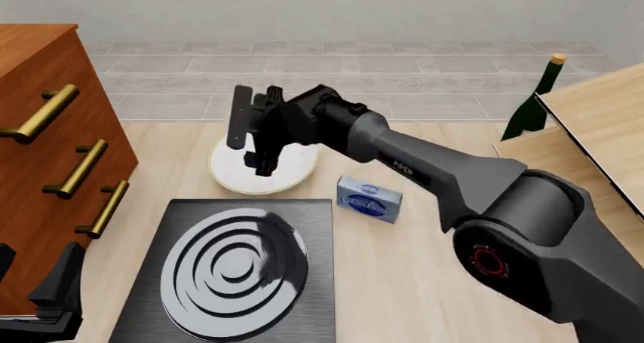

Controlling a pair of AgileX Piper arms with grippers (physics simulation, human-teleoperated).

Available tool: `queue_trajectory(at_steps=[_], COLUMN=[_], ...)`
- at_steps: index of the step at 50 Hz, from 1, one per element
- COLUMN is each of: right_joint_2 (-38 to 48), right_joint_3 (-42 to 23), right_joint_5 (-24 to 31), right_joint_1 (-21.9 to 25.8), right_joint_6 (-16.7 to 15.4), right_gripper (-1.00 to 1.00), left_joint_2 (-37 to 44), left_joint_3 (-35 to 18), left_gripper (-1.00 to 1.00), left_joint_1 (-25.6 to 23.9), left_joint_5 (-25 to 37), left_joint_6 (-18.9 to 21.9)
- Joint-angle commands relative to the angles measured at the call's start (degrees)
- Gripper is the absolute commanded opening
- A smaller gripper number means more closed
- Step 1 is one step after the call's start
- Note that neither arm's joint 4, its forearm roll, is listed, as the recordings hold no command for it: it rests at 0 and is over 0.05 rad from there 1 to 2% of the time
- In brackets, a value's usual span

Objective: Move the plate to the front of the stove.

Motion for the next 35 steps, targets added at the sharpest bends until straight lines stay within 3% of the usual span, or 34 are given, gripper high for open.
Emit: queue_trajectory(at_steps=[1,14,21,31,35], right_joint_2=[-14.31,-22.33,-26.98,-32.93,-34.78], right_joint_3=[15.01,27.15,32.63,39.53,41.80], right_joint_5=[-5.38,-14.56,-19.39,-22.59,-23.27], right_joint_1=[-0.33,1.45,1.81,4.13,4.26], right_joint_6=[-4.00,-5.00,-7.12,-9.96,-10.92], right_gripper=[1.00,1.00,1.00,1.00,1.00], left_joint_2=[-0.54,-0.72,-0.60,-3.57,0.46], left_joint_3=[-0.04,0.07,0.06,-0.29,0.00], left_gripper=[1.00,1.00,1.00,1.00,1.00], left_joint_1=[0.08,0.14,0.15,1.69,2.50], left_joint_5=[0.54,0.68,0.64,1.29,-0.05], left_joint_6=[0.07,0.02,-0.02,1.78,-0.24])
